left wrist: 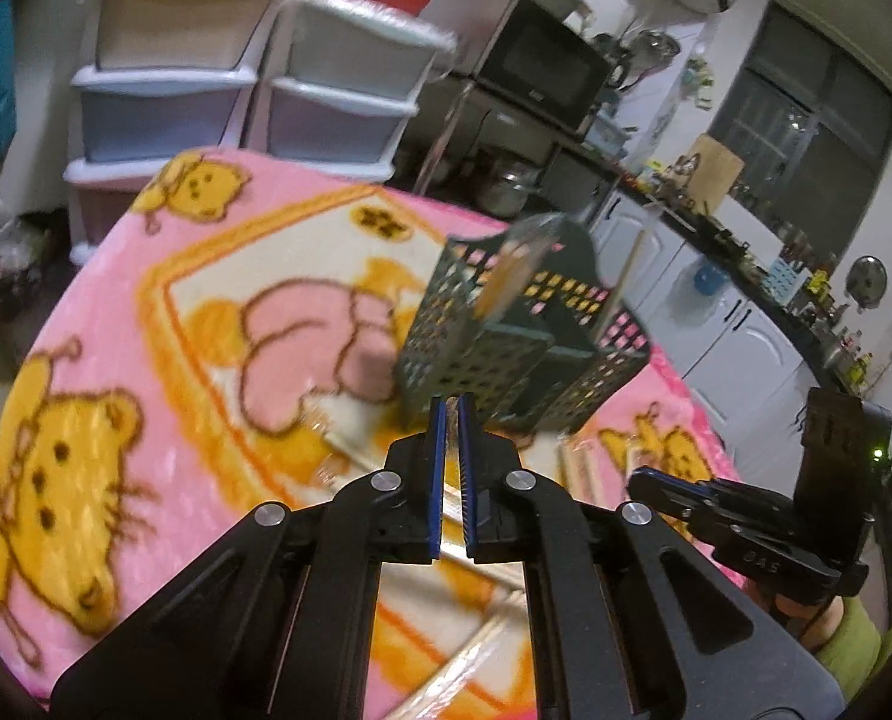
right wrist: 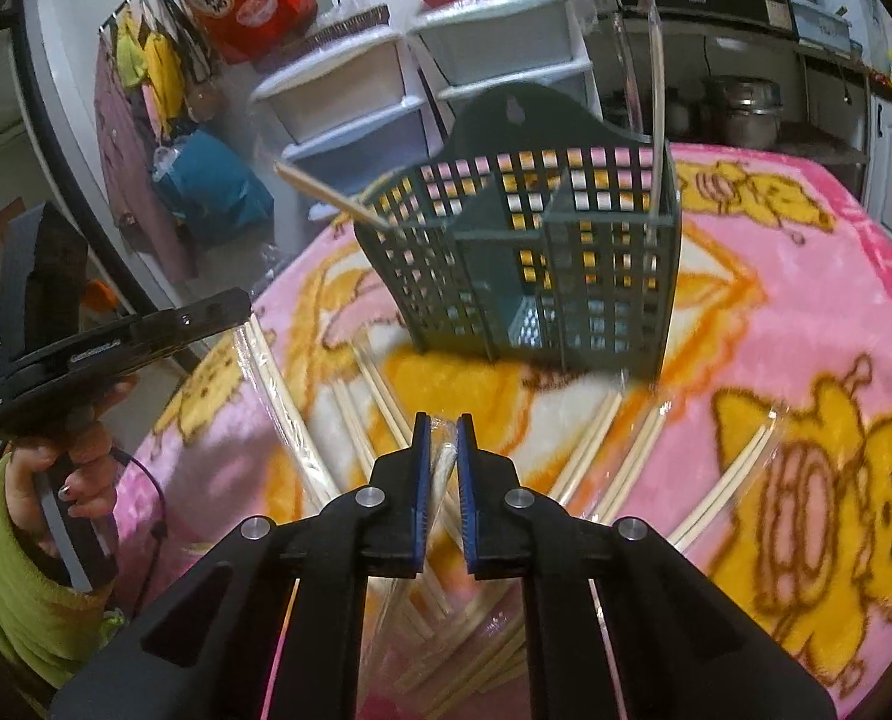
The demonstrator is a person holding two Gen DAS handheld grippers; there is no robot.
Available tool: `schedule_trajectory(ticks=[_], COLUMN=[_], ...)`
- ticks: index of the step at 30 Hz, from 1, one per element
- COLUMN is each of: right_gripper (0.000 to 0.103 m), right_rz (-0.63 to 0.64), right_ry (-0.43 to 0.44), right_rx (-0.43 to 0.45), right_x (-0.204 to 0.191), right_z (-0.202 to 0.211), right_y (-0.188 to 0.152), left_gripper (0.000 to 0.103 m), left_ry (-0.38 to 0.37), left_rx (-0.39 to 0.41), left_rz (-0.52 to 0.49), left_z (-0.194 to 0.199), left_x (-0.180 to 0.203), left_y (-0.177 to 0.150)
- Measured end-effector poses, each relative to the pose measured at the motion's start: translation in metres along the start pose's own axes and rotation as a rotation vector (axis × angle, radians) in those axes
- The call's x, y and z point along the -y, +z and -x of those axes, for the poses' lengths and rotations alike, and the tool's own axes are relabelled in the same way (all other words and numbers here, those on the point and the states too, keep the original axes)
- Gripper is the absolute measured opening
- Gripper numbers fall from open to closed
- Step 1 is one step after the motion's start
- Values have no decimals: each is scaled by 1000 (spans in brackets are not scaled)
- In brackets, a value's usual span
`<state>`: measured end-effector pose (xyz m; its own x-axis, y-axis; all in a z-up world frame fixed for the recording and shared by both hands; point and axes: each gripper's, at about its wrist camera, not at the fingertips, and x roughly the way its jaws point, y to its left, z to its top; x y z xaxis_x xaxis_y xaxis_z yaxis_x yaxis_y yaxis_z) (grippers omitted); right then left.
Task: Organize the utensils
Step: 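Lift the left tool's chopstick toward the caddy while the right tool carries its chopstick there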
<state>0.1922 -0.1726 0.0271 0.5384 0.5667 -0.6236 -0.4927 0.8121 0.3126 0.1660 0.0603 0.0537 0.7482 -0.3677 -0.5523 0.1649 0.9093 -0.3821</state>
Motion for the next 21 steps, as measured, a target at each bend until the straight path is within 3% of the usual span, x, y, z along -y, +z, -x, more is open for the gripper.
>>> schedule_trajectory(ticks=[21], right_gripper=[8], right_rz=[75], right_ry=[-21], right_rx=[177], right_x=[-19], right_z=[50], right_y=[39], left_gripper=[2], left_ry=[-97], left_rx=[73], left_rz=[-97], left_z=[18], left_x=[53], left_y=[27])
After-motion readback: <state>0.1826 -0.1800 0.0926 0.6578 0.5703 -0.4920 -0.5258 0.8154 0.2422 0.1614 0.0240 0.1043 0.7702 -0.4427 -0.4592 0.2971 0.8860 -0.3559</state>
